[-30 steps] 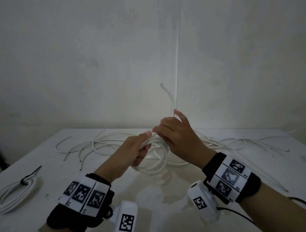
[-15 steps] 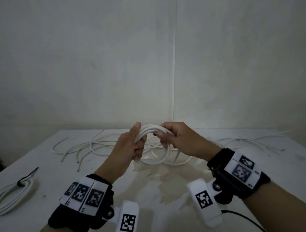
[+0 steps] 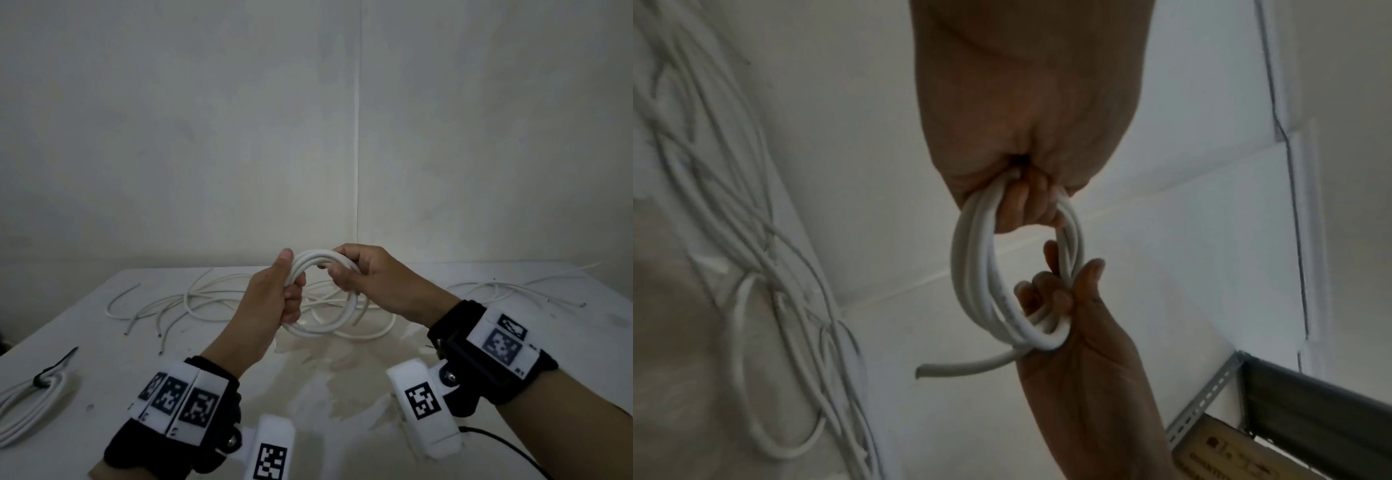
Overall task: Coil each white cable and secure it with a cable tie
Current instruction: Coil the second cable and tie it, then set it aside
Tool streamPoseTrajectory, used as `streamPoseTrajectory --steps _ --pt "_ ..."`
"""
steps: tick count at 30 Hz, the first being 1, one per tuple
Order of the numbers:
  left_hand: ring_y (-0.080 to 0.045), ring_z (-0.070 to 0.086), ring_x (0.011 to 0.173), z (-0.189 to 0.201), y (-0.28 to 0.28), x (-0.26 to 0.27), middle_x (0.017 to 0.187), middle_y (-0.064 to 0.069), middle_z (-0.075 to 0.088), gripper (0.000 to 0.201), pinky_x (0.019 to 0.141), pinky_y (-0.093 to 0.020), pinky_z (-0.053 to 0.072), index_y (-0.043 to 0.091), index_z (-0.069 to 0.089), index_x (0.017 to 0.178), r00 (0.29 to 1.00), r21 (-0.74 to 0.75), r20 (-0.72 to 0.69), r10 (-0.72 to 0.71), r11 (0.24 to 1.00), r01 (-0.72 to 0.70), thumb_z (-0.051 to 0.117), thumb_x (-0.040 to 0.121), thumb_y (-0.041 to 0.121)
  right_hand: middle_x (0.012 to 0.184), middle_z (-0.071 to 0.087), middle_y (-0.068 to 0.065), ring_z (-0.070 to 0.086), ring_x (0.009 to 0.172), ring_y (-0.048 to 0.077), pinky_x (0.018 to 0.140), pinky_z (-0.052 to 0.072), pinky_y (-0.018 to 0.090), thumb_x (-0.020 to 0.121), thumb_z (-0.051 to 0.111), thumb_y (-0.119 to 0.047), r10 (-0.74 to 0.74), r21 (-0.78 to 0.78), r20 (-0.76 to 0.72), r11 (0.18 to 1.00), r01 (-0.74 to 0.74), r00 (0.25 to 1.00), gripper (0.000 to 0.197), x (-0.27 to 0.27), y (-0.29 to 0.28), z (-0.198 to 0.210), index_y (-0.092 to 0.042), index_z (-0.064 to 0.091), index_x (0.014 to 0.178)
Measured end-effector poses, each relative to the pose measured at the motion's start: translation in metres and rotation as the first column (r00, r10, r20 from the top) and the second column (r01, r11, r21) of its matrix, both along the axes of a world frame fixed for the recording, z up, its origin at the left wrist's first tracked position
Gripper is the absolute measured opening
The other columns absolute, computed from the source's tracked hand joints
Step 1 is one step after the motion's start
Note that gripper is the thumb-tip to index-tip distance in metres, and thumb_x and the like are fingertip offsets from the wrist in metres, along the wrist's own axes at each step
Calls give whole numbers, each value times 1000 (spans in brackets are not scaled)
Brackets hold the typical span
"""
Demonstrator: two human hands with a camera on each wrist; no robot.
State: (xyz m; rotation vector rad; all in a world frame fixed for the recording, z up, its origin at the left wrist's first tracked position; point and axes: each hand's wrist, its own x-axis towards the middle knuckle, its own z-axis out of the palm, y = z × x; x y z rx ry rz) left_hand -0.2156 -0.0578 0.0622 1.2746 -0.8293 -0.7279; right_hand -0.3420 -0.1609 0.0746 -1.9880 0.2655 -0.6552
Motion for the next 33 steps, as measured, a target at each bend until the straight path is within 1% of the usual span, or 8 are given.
streamPoseTrajectory --steps 4,12,17,21,24,26,29,33 --pt "-3 23 33 -3 2 5 40 10 27 46 35 -15 21 8 47 67 995 -31 -96 -18 999 15 31 99 37 78 61 2 63 72 5 73 49 15 91 49 -2 170 112 -11 979 -168 985 26 -10 0 0 -12 54 115" --pt "-8 32 36 -2 4 5 44 4 36 46 40 -19 37 6 50 71 976 17 -107 -192 981 195 26 100 32 73 55 -4 57 61 6 66 49 20 92 50 -2 -101 -206 -12 974 96 995 20 -6 -4 -6 -18 54 104" --pt "-4 26 33 -1 1 2 40 9 30 45 37 -15 27 9 47 68 994 6 -88 -67 998 68 27 100 33 81 55 -8 56 63 0 69 48 19 94 48 -6 -63 -205 -3 977 61 998 28 -4 1 -4 -21 50 117" --pt "-4 25 34 -8 0 2 42 10 30 45 36 -16 25 10 47 69 994 -57 -110 14 998 -20 28 100 36 92 50 -9 54 76 5 77 44 15 92 52 -7 7 -162 -58 987 -16 998 61 -7 8 -8 -35 23 137" --pt "-4 25 34 -10 -1 0 42 9 30 45 37 -16 26 10 47 69 987 -53 -159 -19 999 11 28 100 37 93 48 -8 57 75 5 73 45 12 91 51 -4 -24 -201 -71 980 9 997 64 -8 4 -11 -28 22 143" --pt "-5 26 36 -9 -1 -5 43 8 30 46 39 -18 28 11 47 69 992 -38 -113 -61 998 57 28 98 41 89 48 -9 56 68 1 69 44 11 92 48 -1 -67 -247 -56 968 51 996 59 -6 -2 -13 -22 25 143" --pt "-6 28 40 -12 0 -11 45 11 32 38 43 -19 30 14 41 67 990 -7 132 -58 998 60 36 95 40 87 49 -9 57 68 1 70 45 13 92 47 0 -83 -251 -54 966 67 995 55 -6 -5 -17 -17 30 141" --pt "-5 25 38 -15 0 -7 44 10 29 38 39 -17 27 16 35 63 995 -26 104 6 1000 -4 39 96 35 85 50 -7 58 69 2 73 45 13 93 47 -2 -33 -229 -46 973 22 998 53 -5 -2 -18 -17 30 141"
